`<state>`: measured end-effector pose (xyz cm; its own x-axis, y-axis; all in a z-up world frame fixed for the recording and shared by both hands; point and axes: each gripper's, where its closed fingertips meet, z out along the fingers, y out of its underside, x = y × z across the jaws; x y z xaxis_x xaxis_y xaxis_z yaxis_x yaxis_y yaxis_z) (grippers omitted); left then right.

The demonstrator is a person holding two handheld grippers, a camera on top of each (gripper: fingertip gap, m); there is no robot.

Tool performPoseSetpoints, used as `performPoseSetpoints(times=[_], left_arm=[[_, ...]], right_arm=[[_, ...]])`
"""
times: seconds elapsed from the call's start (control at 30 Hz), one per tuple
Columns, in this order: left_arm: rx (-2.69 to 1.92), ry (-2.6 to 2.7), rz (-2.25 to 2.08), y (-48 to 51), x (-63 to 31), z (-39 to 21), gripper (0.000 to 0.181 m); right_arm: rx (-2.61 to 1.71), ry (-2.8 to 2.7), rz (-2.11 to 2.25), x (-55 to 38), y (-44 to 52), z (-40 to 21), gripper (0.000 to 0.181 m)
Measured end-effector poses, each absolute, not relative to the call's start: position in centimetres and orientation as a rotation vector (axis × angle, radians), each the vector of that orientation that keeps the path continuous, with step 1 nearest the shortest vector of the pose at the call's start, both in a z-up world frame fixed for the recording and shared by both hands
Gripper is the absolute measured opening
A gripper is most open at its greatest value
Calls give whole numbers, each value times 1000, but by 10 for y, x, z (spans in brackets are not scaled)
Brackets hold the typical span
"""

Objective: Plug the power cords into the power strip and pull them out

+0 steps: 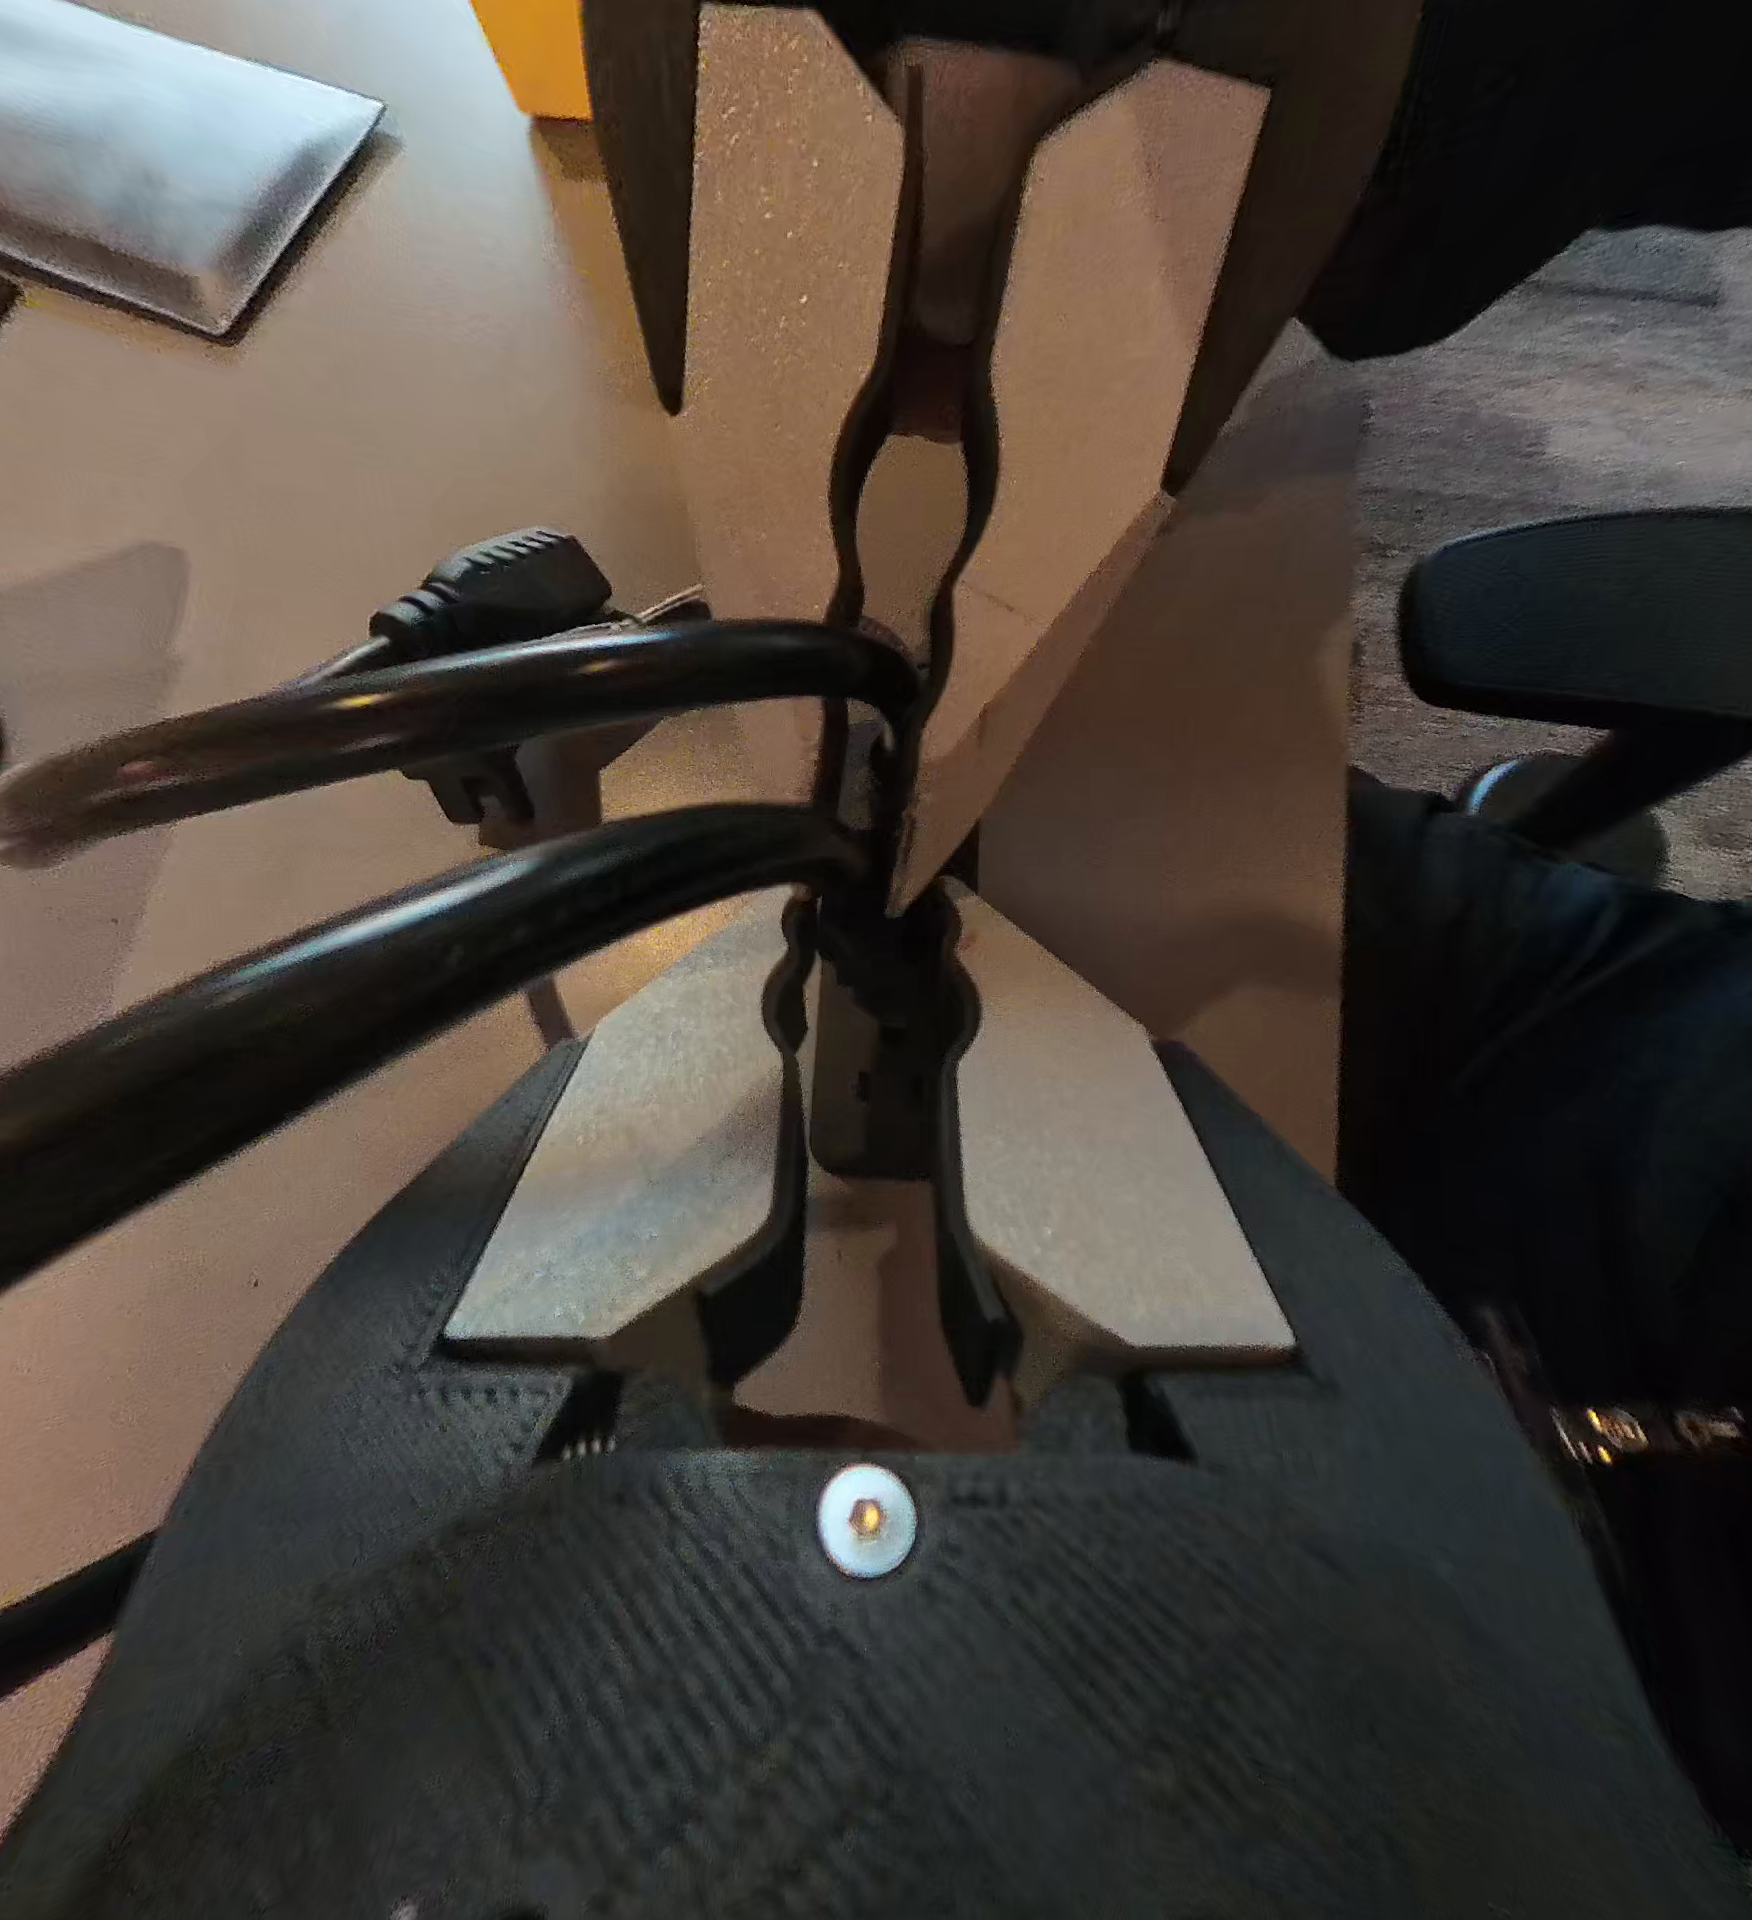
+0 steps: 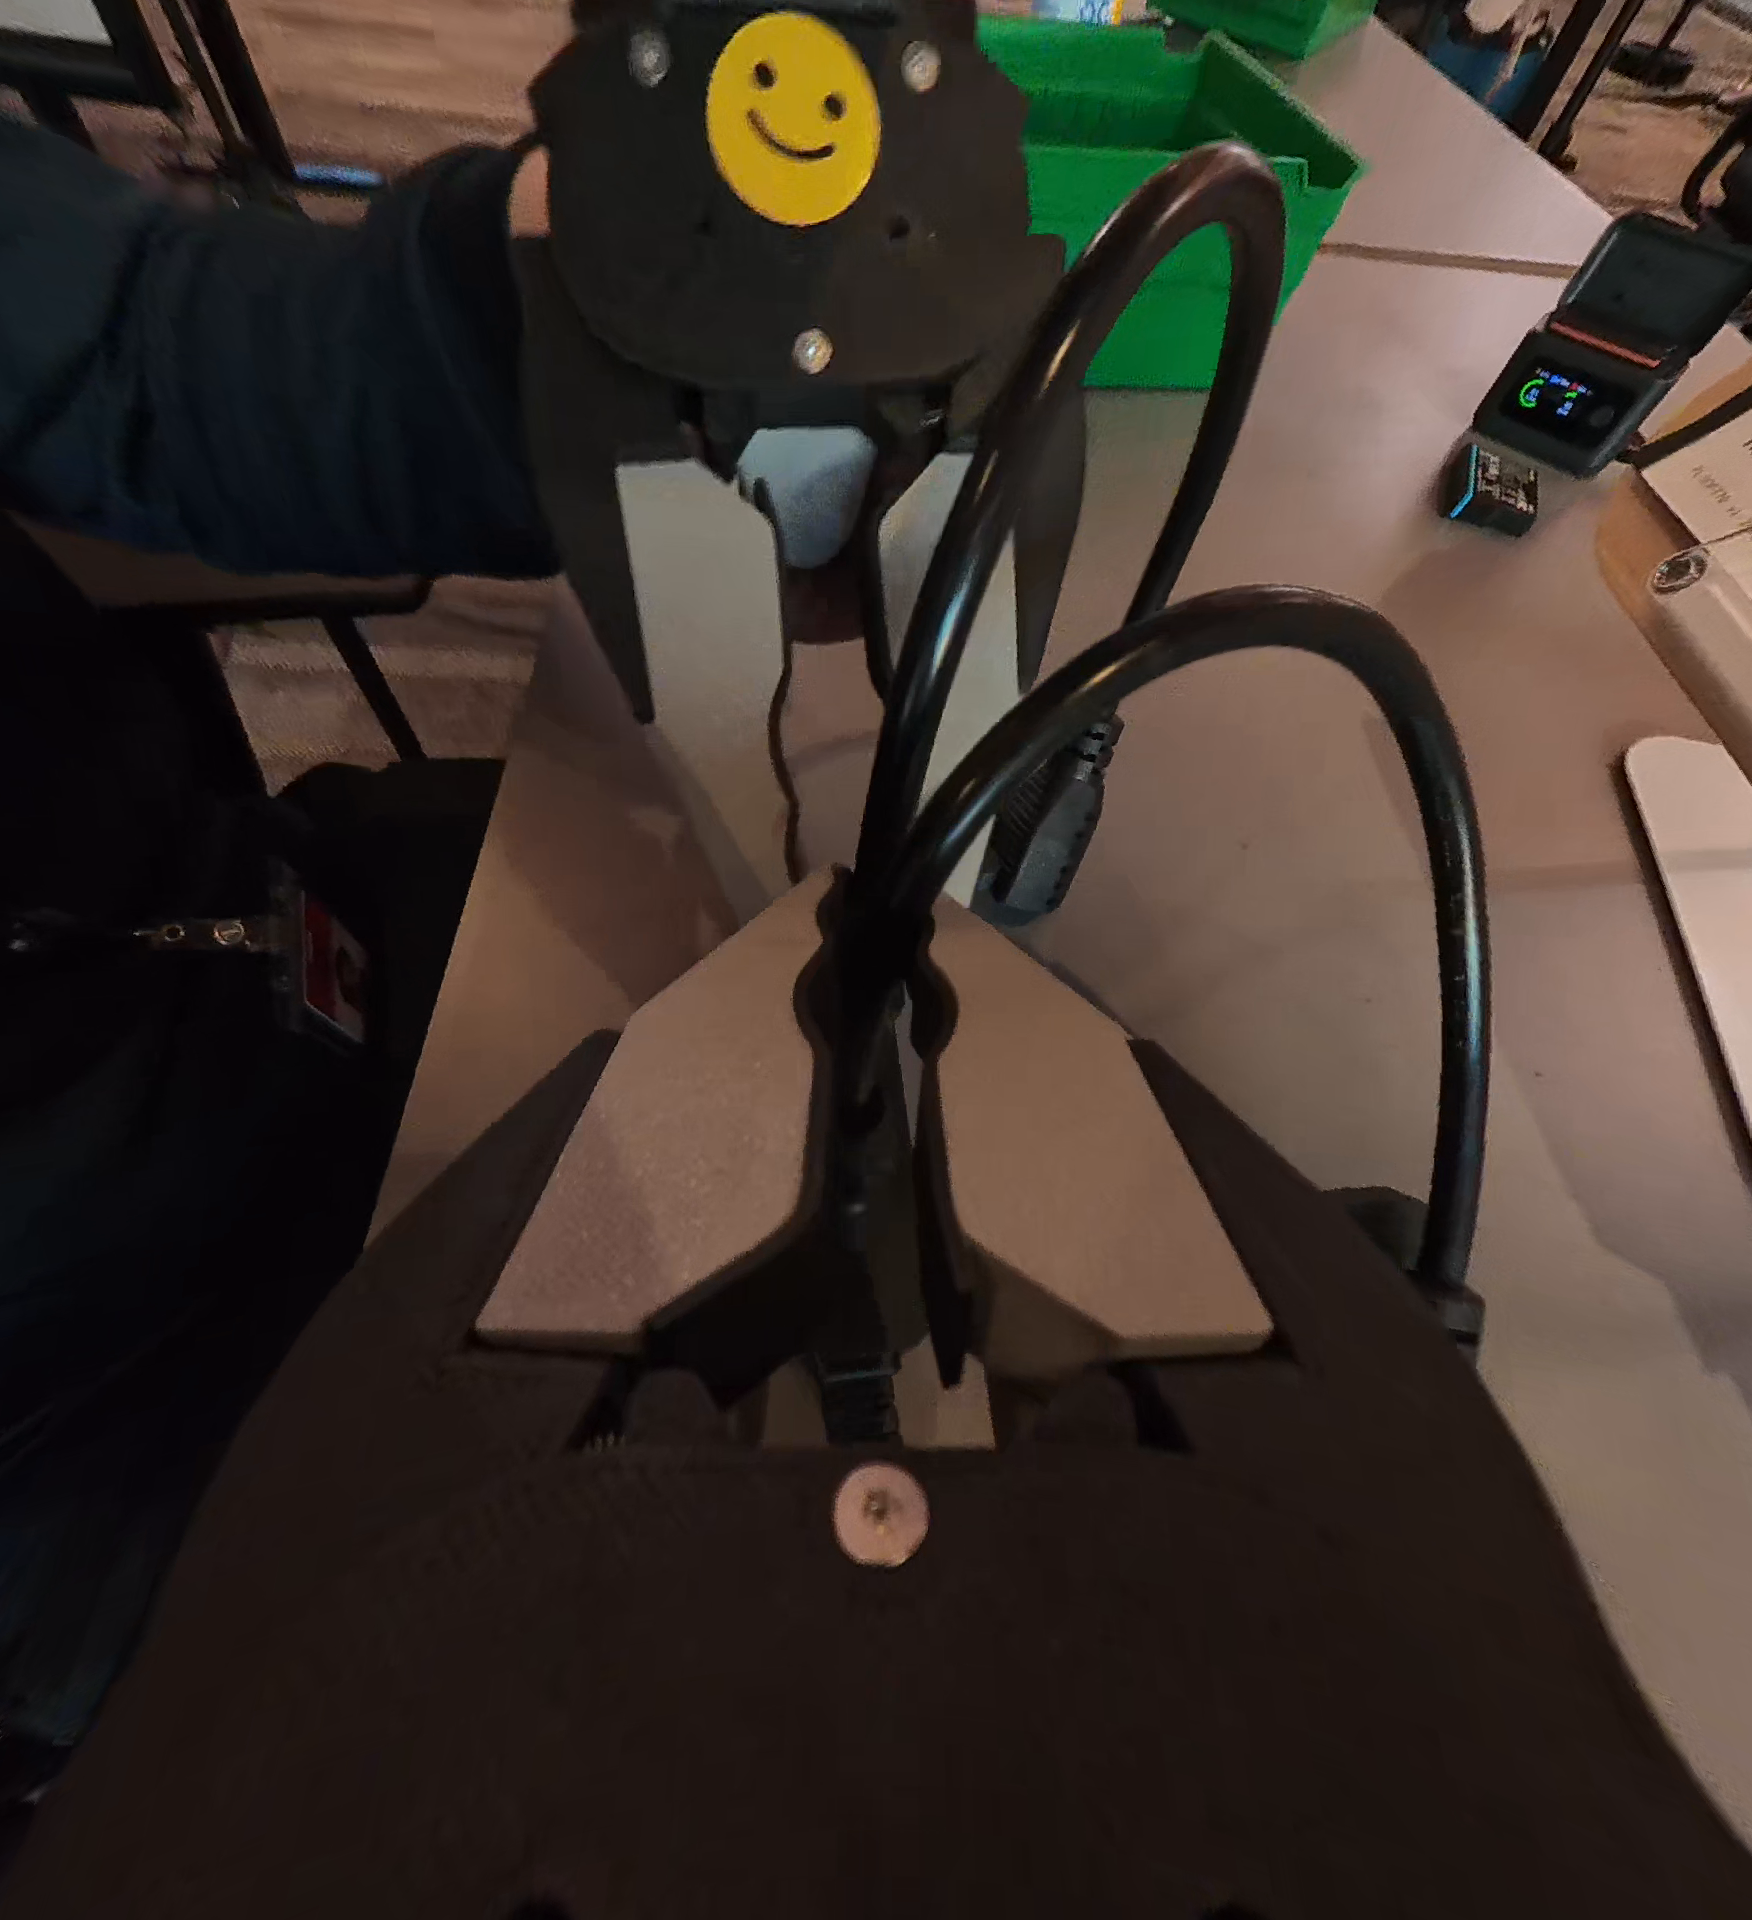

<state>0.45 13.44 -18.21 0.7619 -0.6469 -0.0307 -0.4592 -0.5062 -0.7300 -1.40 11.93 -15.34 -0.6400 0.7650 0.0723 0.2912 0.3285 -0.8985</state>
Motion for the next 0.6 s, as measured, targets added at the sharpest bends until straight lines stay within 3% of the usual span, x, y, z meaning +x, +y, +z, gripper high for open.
performPoseSetpoints(times=[0.6], left_arm=[[-2181, 850, -352, 135, 14, -174, 13]], right_arm=[[-919, -2054, 1376, 0, 124, -152, 7]])
